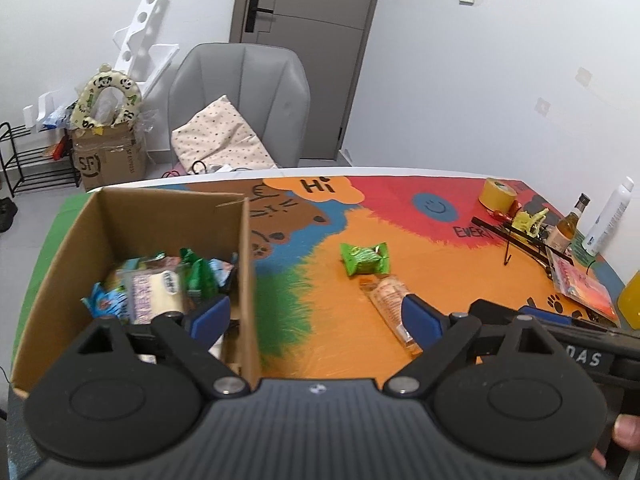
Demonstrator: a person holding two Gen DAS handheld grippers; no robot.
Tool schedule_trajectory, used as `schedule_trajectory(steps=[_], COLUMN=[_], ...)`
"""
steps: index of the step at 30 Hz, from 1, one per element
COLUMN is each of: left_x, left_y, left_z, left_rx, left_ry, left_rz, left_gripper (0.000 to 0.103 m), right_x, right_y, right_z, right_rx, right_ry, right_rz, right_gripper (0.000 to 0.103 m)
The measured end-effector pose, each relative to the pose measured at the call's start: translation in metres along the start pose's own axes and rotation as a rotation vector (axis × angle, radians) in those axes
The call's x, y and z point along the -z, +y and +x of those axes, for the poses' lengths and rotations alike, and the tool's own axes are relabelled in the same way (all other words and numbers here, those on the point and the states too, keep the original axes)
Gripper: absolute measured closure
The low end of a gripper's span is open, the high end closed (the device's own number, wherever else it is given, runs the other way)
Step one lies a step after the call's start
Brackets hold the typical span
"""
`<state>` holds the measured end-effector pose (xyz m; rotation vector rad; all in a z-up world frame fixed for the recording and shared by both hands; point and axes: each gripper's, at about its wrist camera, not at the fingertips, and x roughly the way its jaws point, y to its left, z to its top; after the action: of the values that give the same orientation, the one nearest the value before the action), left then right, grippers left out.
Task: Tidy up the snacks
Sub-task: 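Move both grippers back over the green candy and biscuit roll pack, then grasp the green candy with the left gripper while the right grasps the biscuit roll pack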
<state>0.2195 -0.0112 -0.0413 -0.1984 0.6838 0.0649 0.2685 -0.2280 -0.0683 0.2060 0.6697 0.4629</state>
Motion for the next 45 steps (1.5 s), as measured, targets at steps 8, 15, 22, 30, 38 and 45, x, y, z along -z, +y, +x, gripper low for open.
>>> schedule_trajectory(steps=[8,15,22,30,38,45], left_x=[-0.007,-0.009,-0.008,-0.014,-0.018,-0.020], left_y=[-0.015,-0.017,-0.021,-0.034,-0.044,-0.052], left_z=[0.024,0.042,0.063,0.086,0.106,0.126], left_rx=[-0.014,-0.015,-0.008,-0.018,-0.028,-0.062], left_ry=[0.026,0.039,0.066,0.076,0.091,0.091], left_rz=[0.003,-0.028,-0.029,-0.018,-0.007,-0.017], left_gripper=[0.013,0.034,0.041,0.040,0.030,0.021], right_x=[0.001,0.004,0.008,0.011,0.010,0.004], right_y=[-0.005,-0.010,-0.010,-0.019,-0.044,-0.066], right_z=[0.026,0.058,0.081,0.094,0.084,0.082], right_rx=[-0.011,-0.012,-0.014,-0.003,0.042,0.085], right_ry=[0.056,0.119,0.163,0.197,0.170,0.140], right_rz=[-0.025,-0.036,-0.049,-0.040,-0.004,0.052], right_gripper=[0.017,0.028,0.037,0.071,0.071,0.071])
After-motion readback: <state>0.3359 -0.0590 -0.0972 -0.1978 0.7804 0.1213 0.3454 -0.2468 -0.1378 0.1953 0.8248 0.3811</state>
